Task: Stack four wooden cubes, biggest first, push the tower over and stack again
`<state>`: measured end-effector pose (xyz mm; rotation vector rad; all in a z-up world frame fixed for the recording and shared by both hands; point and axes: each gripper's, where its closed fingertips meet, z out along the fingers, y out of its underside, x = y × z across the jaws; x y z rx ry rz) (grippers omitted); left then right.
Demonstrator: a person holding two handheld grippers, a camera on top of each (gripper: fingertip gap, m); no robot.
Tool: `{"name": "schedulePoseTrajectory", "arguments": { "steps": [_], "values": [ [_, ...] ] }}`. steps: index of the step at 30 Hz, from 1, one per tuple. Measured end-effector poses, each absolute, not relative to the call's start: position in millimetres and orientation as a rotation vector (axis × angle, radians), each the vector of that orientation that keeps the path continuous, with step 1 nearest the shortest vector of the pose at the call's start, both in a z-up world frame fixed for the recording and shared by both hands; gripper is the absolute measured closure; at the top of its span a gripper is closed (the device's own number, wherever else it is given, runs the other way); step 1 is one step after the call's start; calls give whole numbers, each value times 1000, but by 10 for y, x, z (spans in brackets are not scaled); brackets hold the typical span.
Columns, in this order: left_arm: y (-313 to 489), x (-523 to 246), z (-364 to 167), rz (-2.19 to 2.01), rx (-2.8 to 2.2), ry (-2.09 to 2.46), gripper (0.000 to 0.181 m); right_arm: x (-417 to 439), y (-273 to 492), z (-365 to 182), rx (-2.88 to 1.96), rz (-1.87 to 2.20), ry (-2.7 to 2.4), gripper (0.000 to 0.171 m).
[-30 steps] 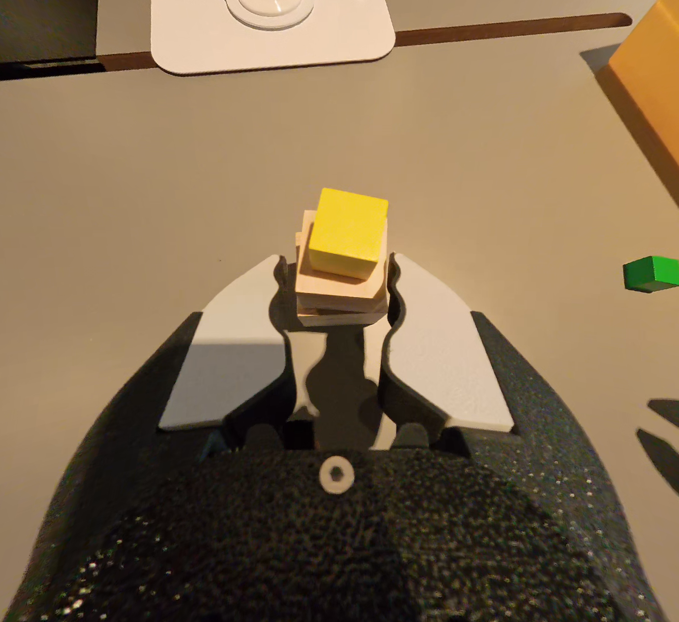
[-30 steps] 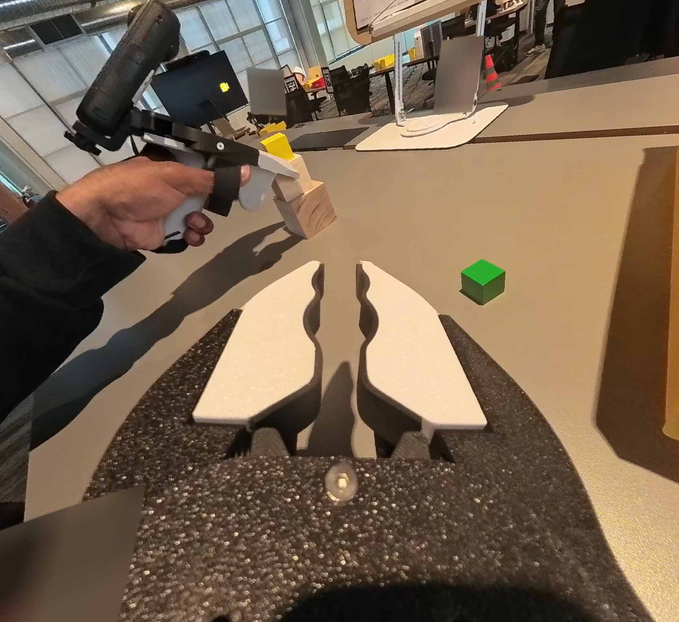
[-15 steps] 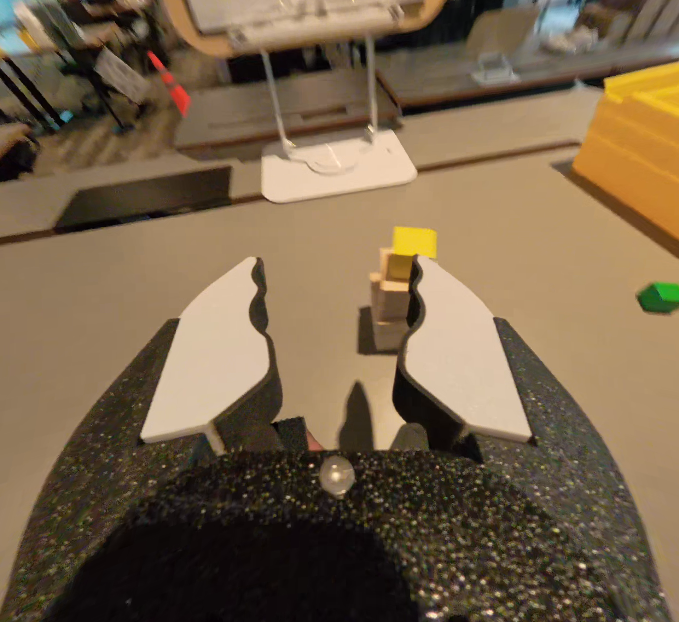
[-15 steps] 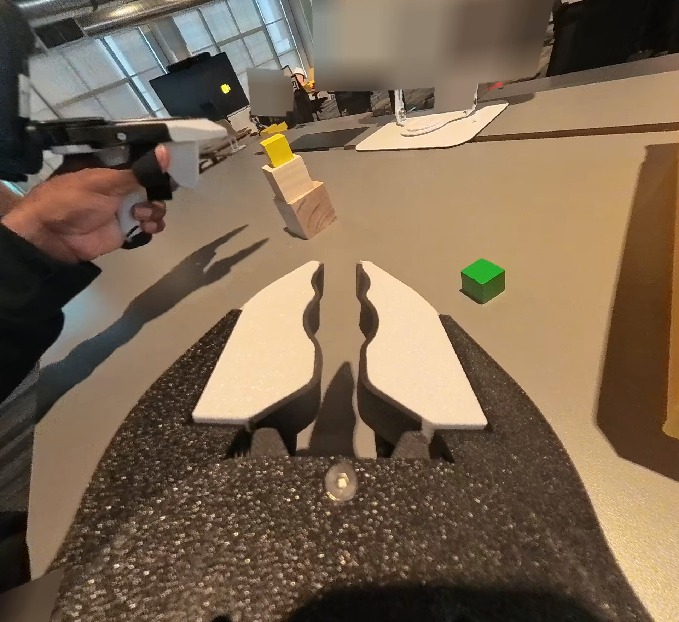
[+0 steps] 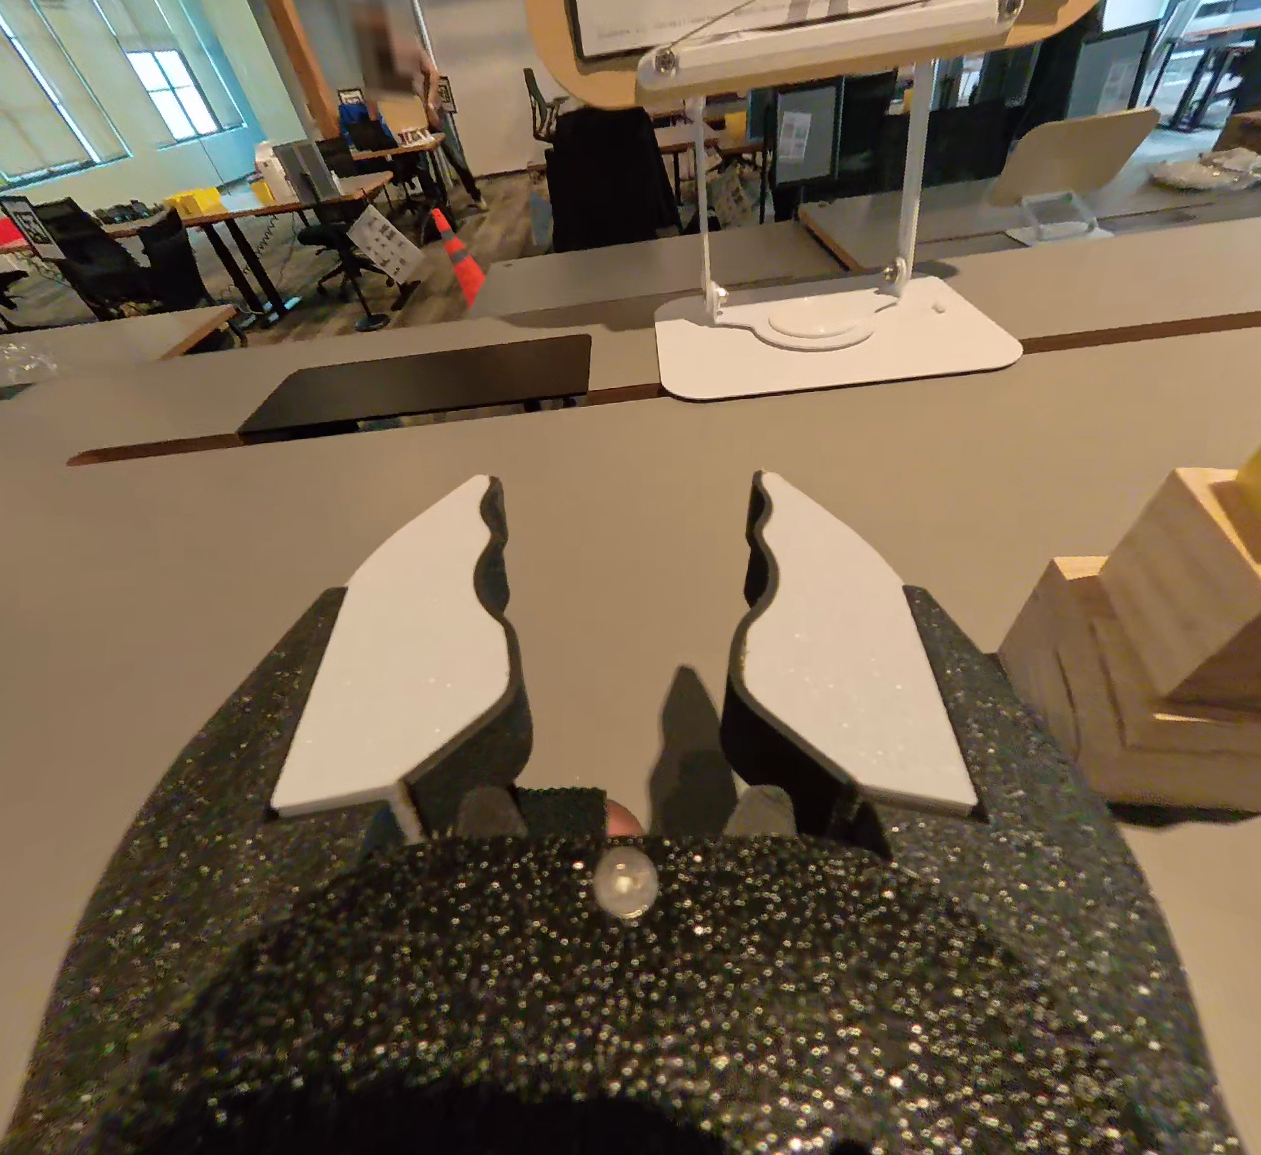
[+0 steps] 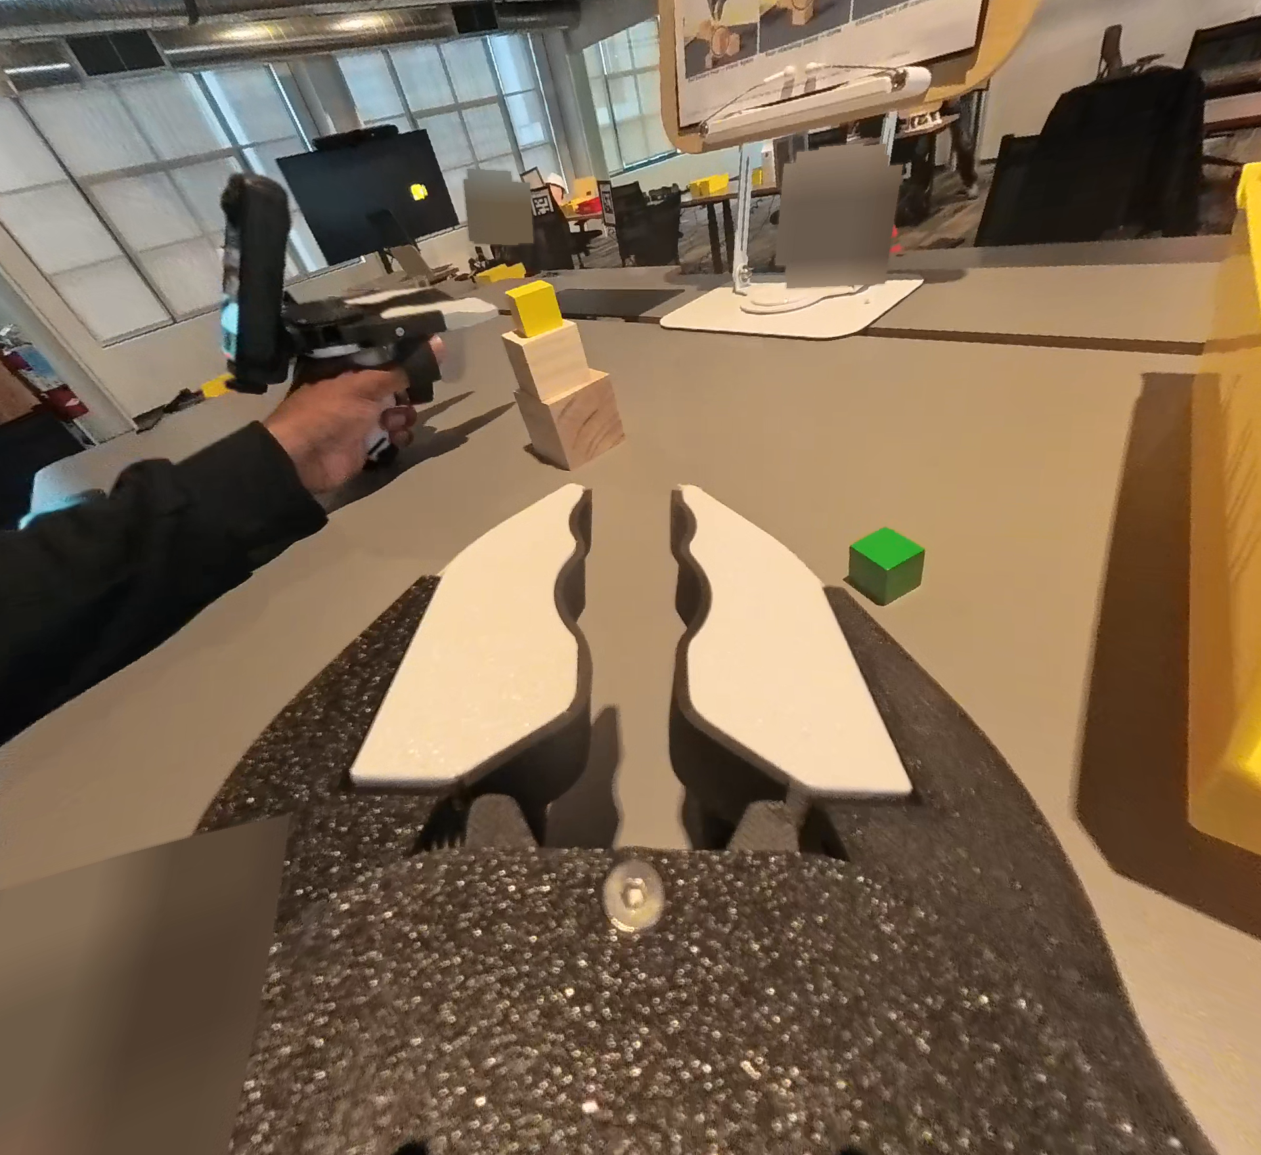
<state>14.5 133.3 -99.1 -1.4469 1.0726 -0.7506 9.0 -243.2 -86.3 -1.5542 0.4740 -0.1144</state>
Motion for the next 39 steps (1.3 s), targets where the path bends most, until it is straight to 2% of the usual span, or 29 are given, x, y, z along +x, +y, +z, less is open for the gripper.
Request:
{"name": "schedulePoseTrajectory", "arguments": {
  "steps": [7,14,21,29,39],
  "values": [
    [1381,107,-953,-809,-1463,1022,117,356,-2413,-1127,-1741,-224,603,142],
    [1347,145,-936,-785,-1401,1065,122,728,-2535,-1410,-2014,-643,778,111],
    [1241,205,-950,-680,-1299,1144,126,744,-2470,-1556,-2036,-577,909,103],
    [1272,207,-942,-670,-1290,1136,130,962,-2622,-1569,-2017,-526,1040,109],
    [1220,228,-954,-632,-1252,1166,135,1083,-2300,-1803,-2155,-453,1057,122]
  ]
}}
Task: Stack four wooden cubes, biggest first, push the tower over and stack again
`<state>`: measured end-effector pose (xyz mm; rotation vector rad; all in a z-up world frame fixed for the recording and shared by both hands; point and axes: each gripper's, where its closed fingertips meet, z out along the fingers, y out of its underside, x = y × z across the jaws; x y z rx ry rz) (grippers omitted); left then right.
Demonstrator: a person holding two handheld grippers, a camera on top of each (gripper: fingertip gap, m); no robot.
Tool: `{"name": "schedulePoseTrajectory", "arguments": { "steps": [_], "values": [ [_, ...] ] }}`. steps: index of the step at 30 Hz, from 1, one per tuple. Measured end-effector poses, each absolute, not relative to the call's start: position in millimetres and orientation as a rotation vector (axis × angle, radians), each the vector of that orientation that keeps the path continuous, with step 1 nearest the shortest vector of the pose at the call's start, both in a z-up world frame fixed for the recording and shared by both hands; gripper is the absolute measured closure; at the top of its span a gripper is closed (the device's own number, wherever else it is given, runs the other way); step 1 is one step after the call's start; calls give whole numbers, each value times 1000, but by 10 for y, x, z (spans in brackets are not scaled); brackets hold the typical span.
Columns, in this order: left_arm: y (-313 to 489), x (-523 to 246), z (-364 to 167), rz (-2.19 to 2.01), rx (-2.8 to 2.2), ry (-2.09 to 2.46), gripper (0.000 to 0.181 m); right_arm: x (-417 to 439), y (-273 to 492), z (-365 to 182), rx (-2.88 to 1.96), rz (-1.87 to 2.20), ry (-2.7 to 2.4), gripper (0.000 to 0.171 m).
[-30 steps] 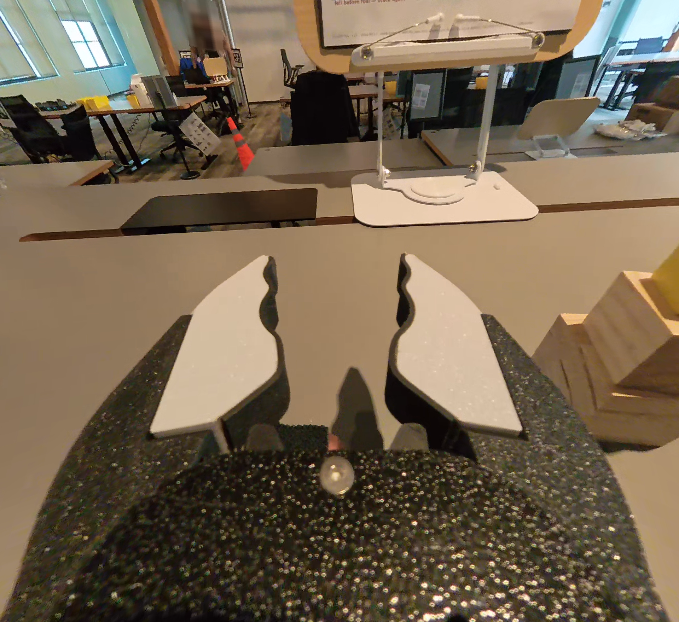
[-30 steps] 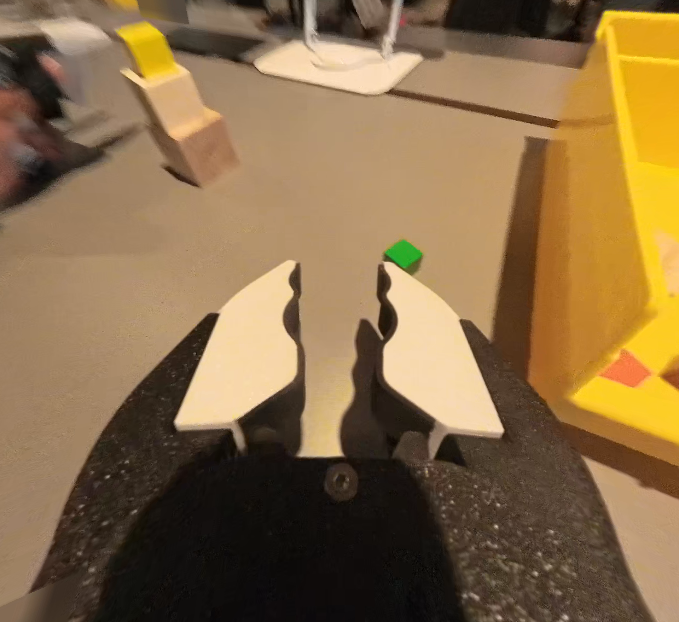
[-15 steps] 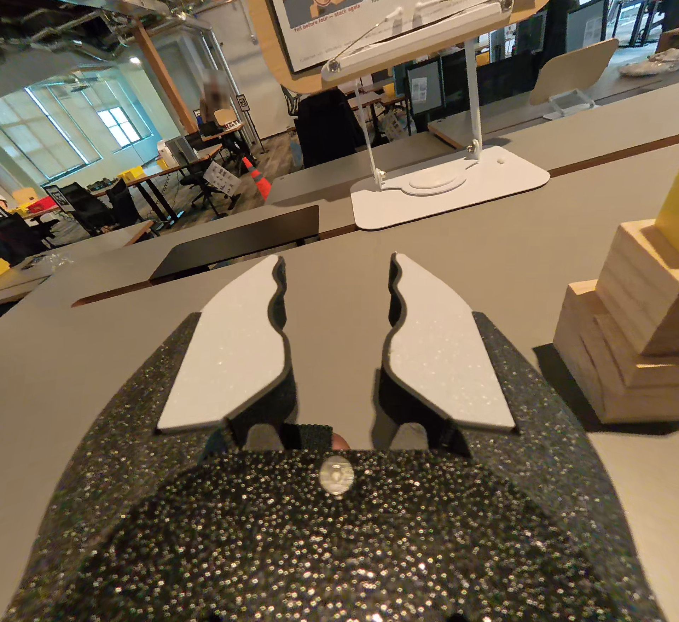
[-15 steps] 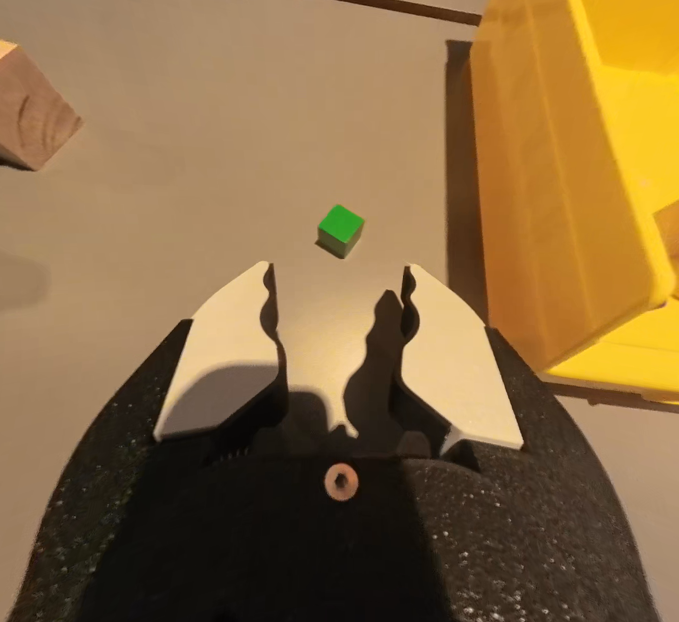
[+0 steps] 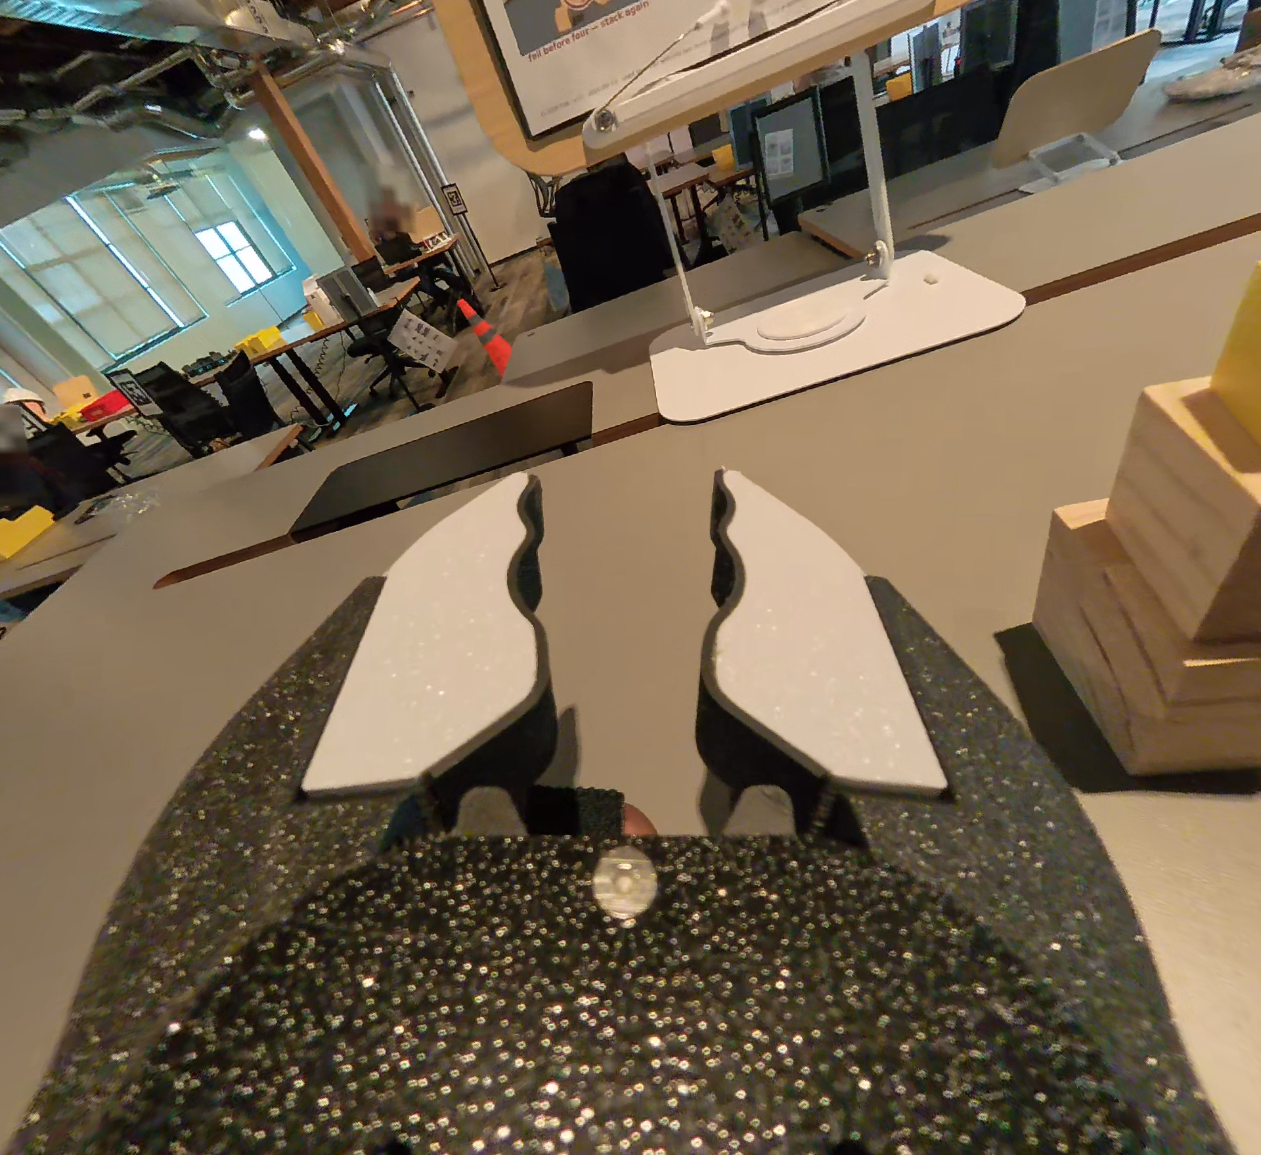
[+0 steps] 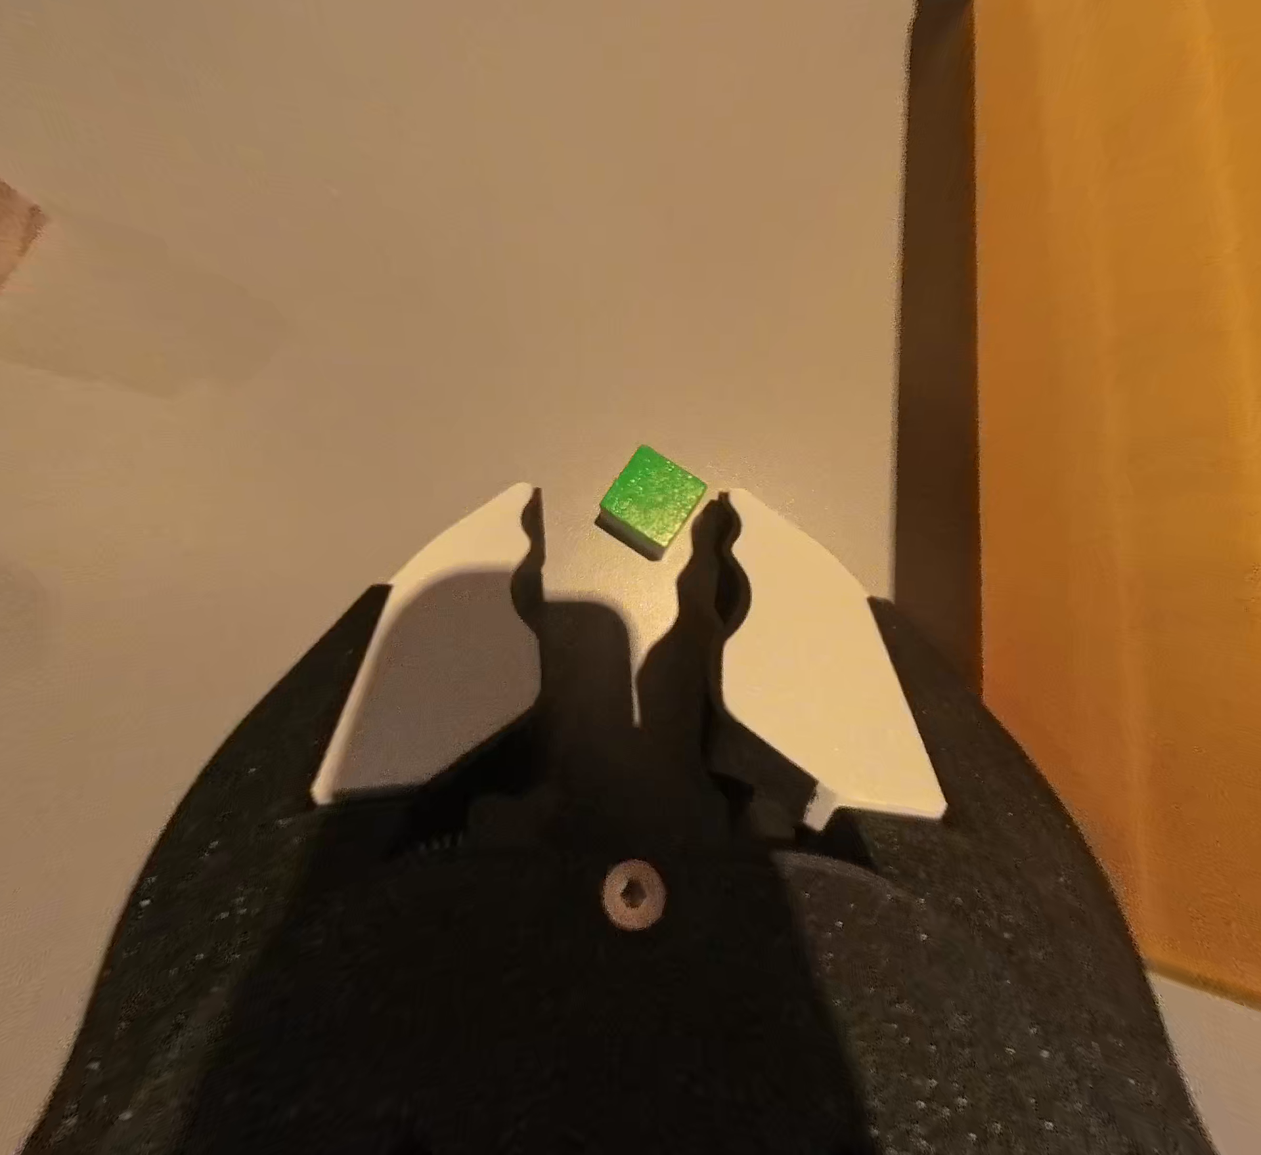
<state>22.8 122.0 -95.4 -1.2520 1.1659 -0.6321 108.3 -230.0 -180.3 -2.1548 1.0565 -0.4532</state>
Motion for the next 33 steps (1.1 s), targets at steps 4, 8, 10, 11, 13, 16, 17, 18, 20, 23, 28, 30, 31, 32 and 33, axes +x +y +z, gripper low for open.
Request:
{"name": "schedulePoseTrajectory", "arguments": {
  "steps": [4,8,10,11,13,16,17,18,20,23,28,30,31,32,33],
  "values": [
    [1233,223,-949,-643,-1260,1159,135,1122,-2237,-1797,-2182,-449,991,144],
    [1222,230,-954,-637,-1253,1168,136,1021,-1998,-1798,-2245,-312,746,144],
    [1218,233,-953,-636,-1248,1170,136,922,-1893,-1798,-2278,-242,601,144],
    [1218,235,-952,-636,-1247,1170,137,890,-1861,-1799,-2289,-226,553,144],
    [1216,238,-951,-636,-1244,1171,137,839,-1807,-1797,-2308,-203,481,144],
    [1209,245,-952,-631,-1236,1176,137,749,-1644,-1657,-2282,-124,364,144],
    [1208,250,-953,-630,-1235,1179,137,707,-1557,-1548,-2257,-79,311,144],
    [1207,253,-956,-629,-1234,1182,137,652,-1456,-1406,-2227,-28,242,144],
    [1207,257,-954,-634,-1234,1182,138,530,-1236,-1046,-2157,57,70,144],
    [1219,254,-933,-654,-1231,1171,138,331,-910,-492,-2060,131,-240,144],
    [1228,248,-895,-672,-1204,1157,139,233,-408,-171,-2111,142,-545,144],
    [1218,255,-891,-662,-1183,1164,140,238,-277,-268,-2186,137,-594,144],
    [1212,260,-892,-656,-1176,1168,140,246,-230,-329,-2219,135,-605,144],
    [1205,264,-893,-650,-1169,1172,140,260,-191,-385,-2248,132,-605,144],
    [1201,266,-893,-643,-1162,1174,140,276,-157,-425,-2270,131,-591,144]
  ]
}}
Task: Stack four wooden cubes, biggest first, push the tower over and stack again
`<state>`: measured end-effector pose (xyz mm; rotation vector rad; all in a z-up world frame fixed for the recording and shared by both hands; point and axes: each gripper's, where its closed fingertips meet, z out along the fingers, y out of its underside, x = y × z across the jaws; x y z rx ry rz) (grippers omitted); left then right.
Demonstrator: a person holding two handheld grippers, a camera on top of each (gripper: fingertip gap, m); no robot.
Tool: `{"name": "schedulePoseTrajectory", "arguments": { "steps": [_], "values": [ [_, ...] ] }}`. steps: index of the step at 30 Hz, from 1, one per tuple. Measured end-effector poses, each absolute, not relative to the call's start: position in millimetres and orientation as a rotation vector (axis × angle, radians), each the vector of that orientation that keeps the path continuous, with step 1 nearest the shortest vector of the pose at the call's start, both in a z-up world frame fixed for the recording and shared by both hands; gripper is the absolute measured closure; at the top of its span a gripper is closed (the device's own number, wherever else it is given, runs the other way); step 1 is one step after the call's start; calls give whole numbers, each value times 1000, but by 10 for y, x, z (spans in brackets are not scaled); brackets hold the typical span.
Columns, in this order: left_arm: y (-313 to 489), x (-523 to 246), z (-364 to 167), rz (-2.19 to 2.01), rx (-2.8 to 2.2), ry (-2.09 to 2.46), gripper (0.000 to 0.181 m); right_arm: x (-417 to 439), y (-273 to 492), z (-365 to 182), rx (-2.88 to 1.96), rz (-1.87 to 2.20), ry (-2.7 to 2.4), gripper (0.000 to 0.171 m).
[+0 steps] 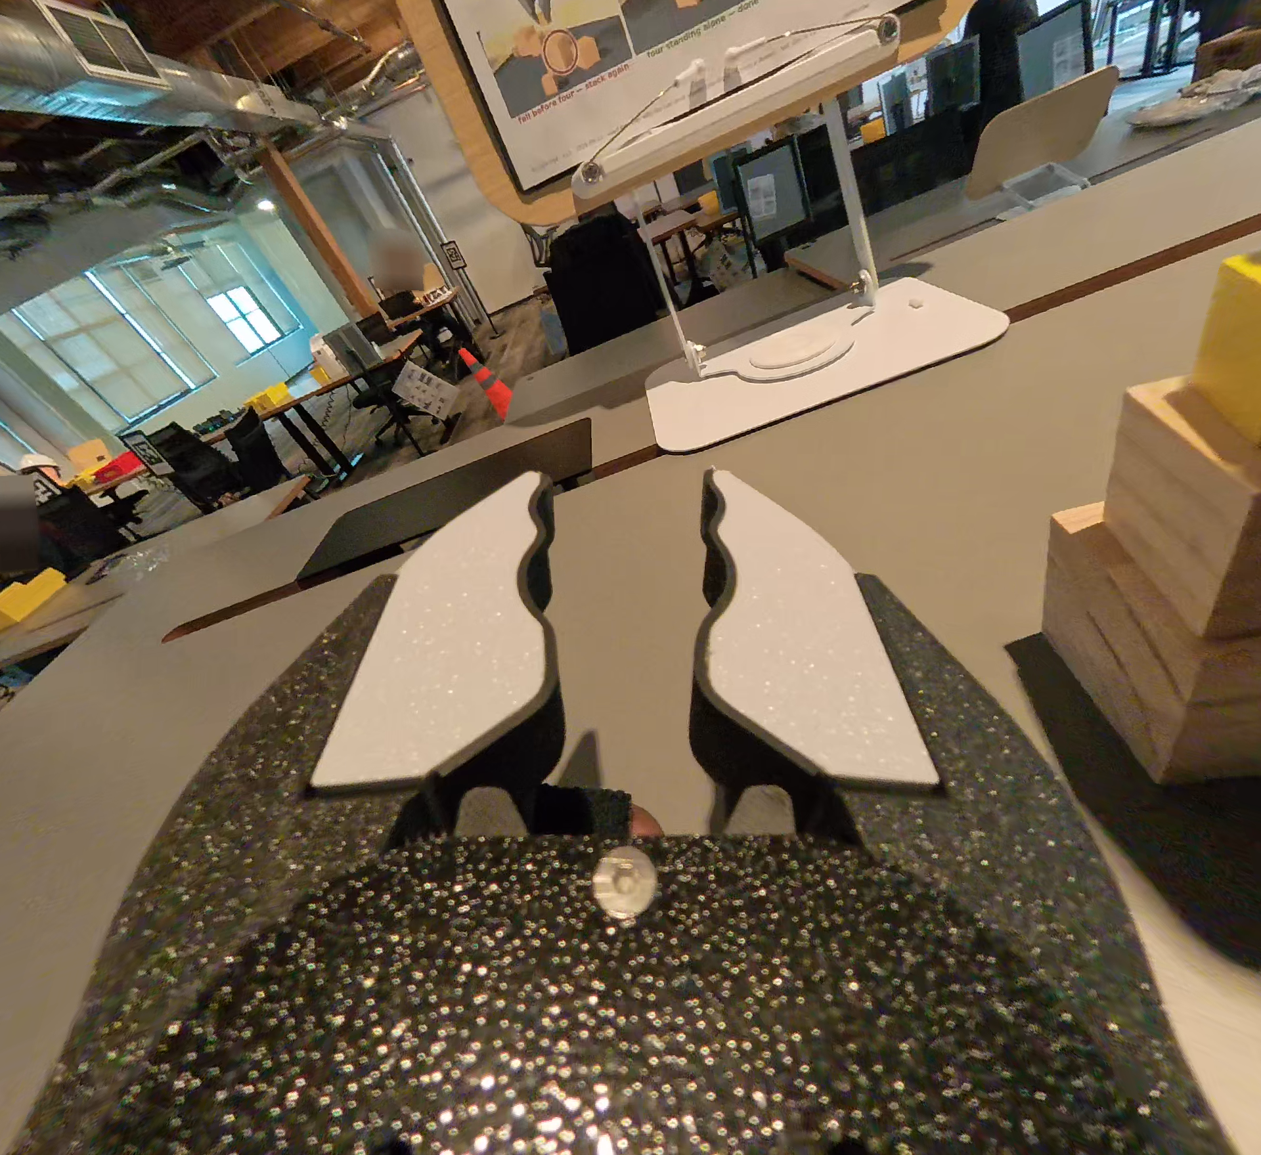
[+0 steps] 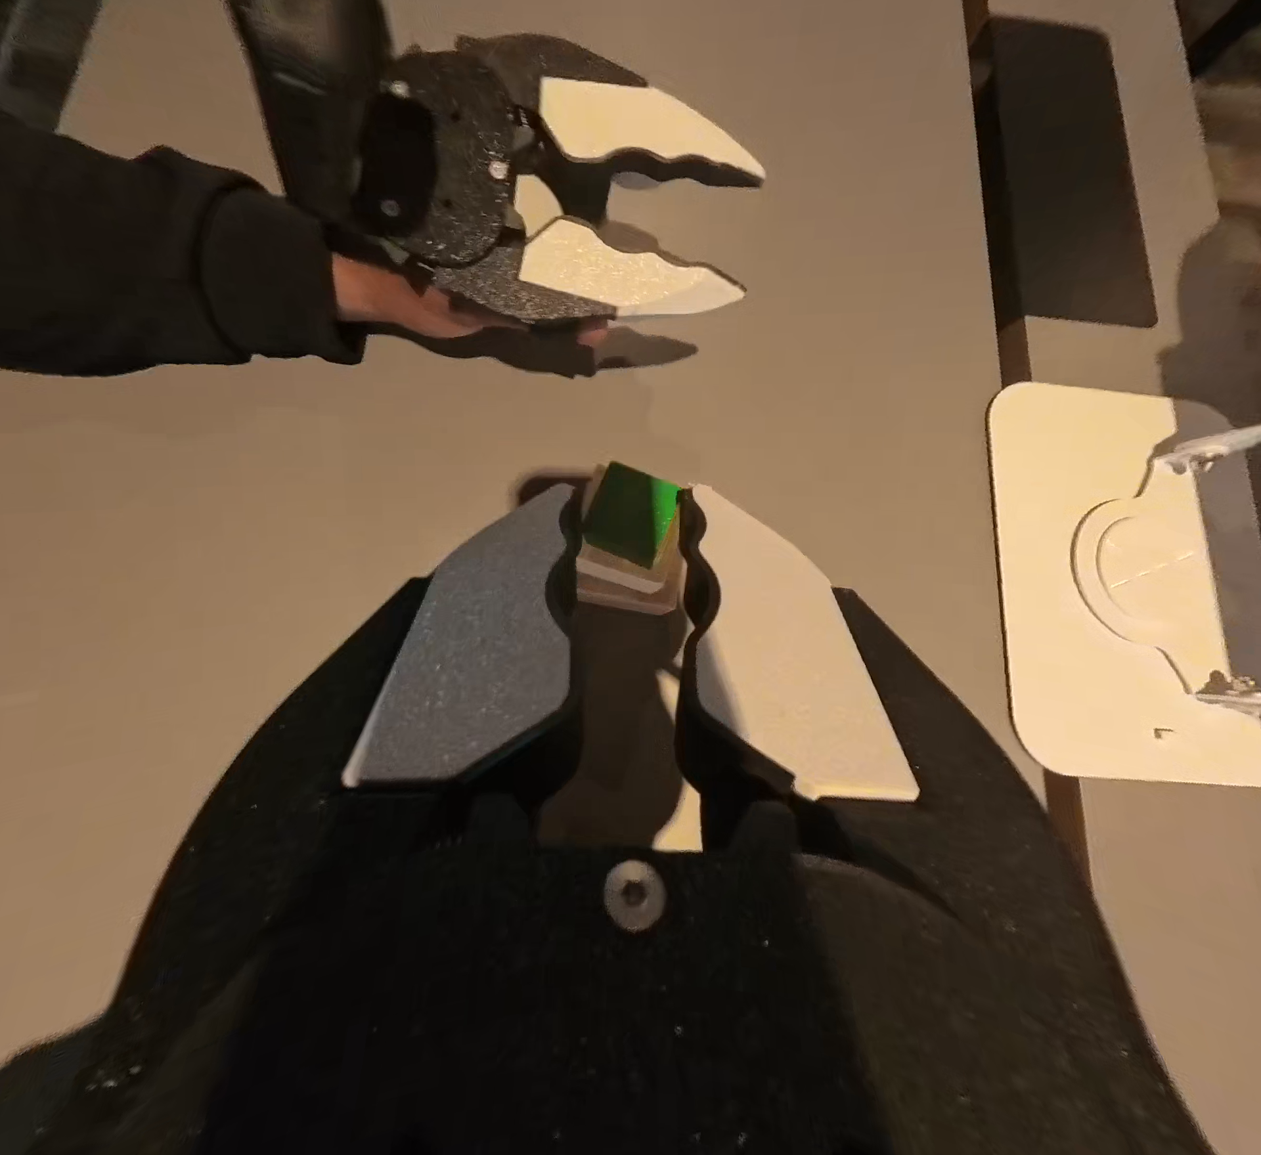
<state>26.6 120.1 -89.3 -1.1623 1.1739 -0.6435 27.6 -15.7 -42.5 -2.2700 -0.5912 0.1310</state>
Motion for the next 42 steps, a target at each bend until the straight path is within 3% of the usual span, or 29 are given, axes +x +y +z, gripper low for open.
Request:
{"name": "schedulePoseTrajectory", "arguments": {
  "steps": [42],
  "values": [
    [1296,272,-894,-611,-1190,1142,143,313,-50,-650,-2383,109,-405,143]
  ]
}}
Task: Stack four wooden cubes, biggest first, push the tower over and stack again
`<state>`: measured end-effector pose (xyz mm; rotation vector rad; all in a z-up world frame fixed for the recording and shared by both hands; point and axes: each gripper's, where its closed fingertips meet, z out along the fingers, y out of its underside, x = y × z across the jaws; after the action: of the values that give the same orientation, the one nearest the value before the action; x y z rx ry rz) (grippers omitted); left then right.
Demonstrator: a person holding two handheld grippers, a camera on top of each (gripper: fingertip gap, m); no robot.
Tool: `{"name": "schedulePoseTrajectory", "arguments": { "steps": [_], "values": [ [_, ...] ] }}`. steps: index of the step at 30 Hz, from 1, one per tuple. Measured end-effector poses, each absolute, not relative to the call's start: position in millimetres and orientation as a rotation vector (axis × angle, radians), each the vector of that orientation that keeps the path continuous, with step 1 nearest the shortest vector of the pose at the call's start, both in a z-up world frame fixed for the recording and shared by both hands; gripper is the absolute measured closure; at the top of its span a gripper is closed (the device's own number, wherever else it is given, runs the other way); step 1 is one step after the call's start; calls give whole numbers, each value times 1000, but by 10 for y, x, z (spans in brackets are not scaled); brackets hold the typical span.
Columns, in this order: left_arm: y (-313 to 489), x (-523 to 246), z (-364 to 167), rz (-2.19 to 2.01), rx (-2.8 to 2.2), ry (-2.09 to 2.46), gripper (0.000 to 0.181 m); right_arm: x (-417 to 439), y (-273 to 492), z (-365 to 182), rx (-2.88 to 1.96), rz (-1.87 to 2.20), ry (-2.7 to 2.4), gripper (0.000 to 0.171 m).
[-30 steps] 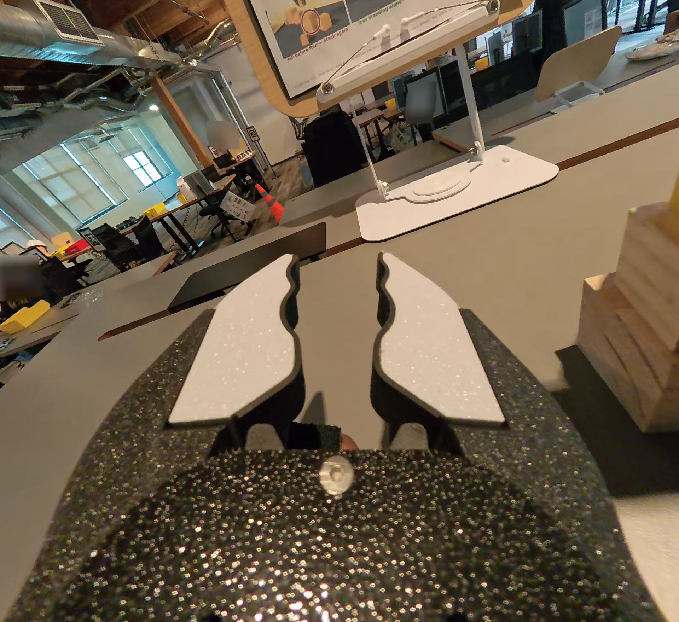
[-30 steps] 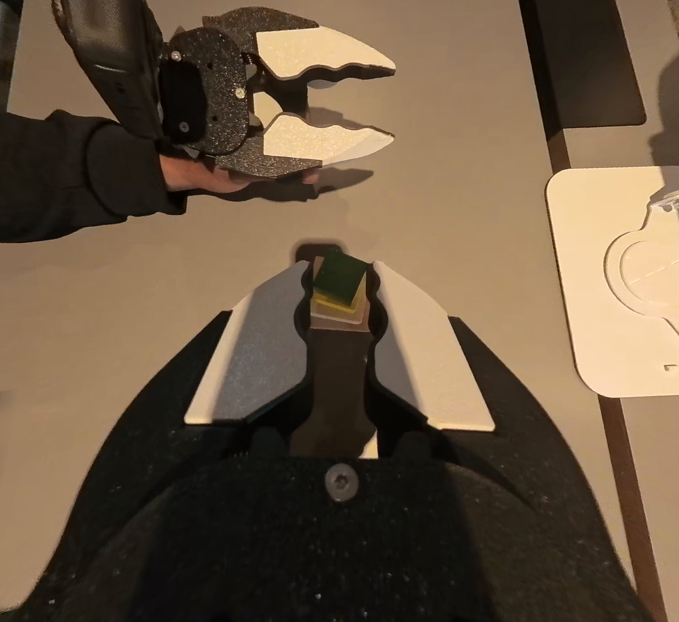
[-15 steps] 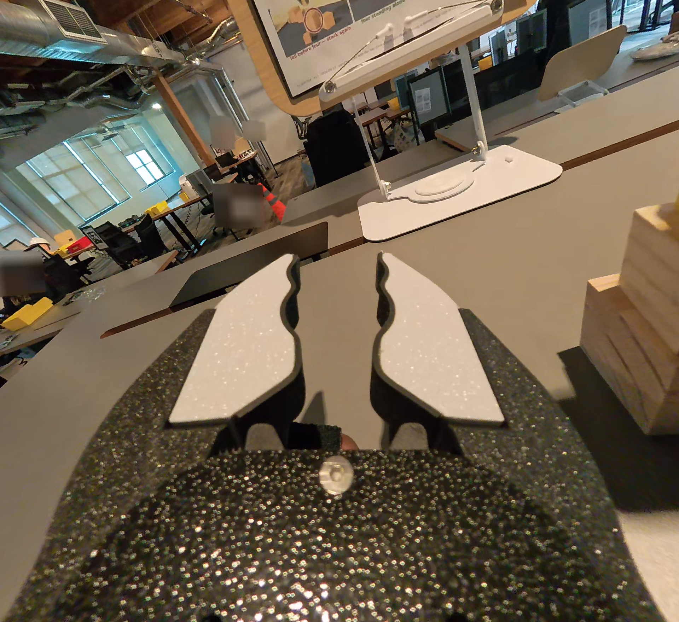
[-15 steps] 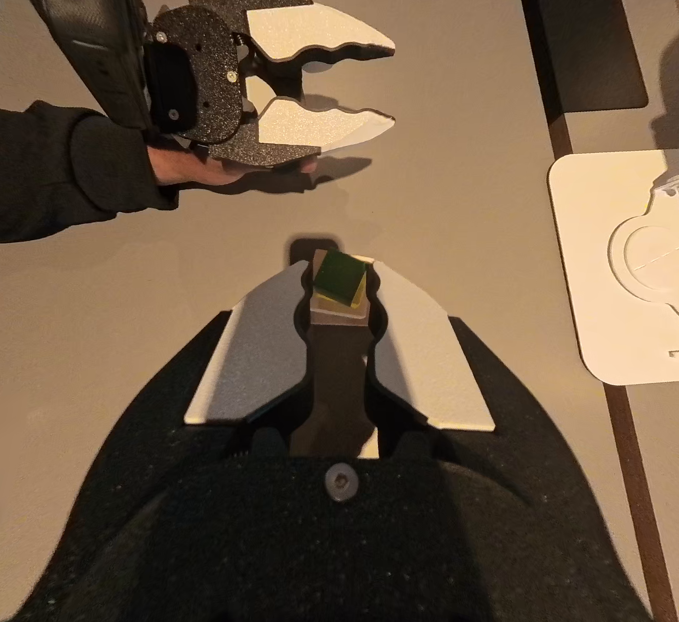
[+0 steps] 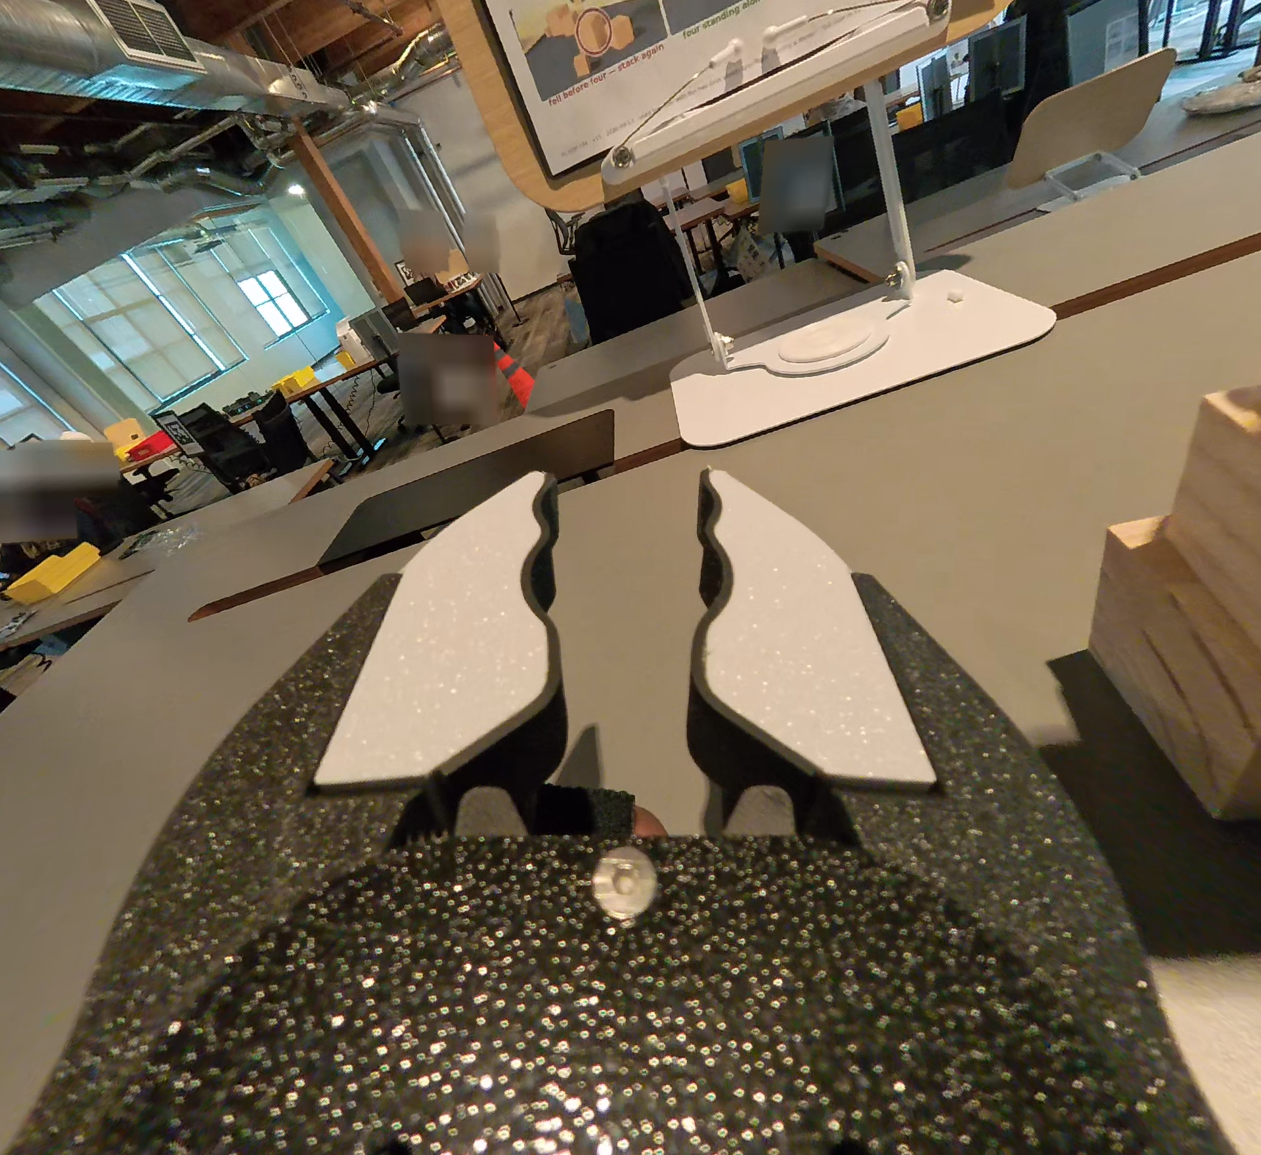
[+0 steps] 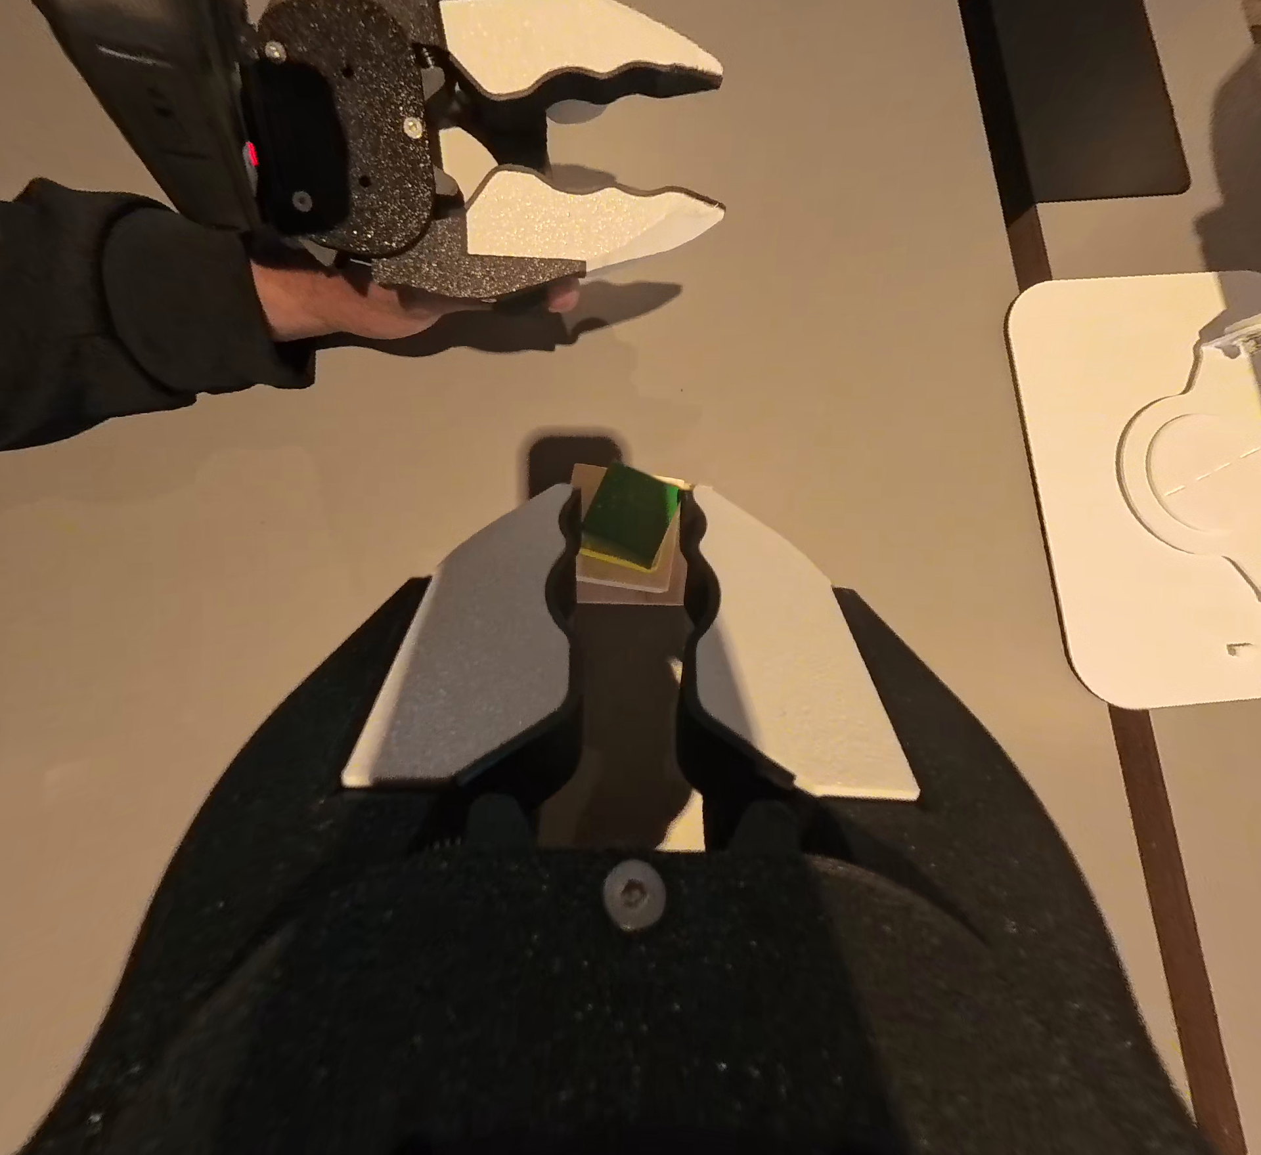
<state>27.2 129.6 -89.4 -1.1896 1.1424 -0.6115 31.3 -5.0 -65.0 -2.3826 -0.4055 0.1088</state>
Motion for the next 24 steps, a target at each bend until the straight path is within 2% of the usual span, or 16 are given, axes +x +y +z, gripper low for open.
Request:
{"name": "schedulePoseTrajectory", "arguments": {
  "steps": [14,18,24],
  "values": [
    [1309,273,-895,-613,-1196,1139,143,308,-55,-689,-2393,99,-432,143],
    [1319,270,-892,-612,-1195,1136,143,325,-78,-728,-2390,73,-433,127],
    [1326,265,-888,-618,-1194,1134,143,284,-267,-665,-2251,190,-327,115]
  ]
}}
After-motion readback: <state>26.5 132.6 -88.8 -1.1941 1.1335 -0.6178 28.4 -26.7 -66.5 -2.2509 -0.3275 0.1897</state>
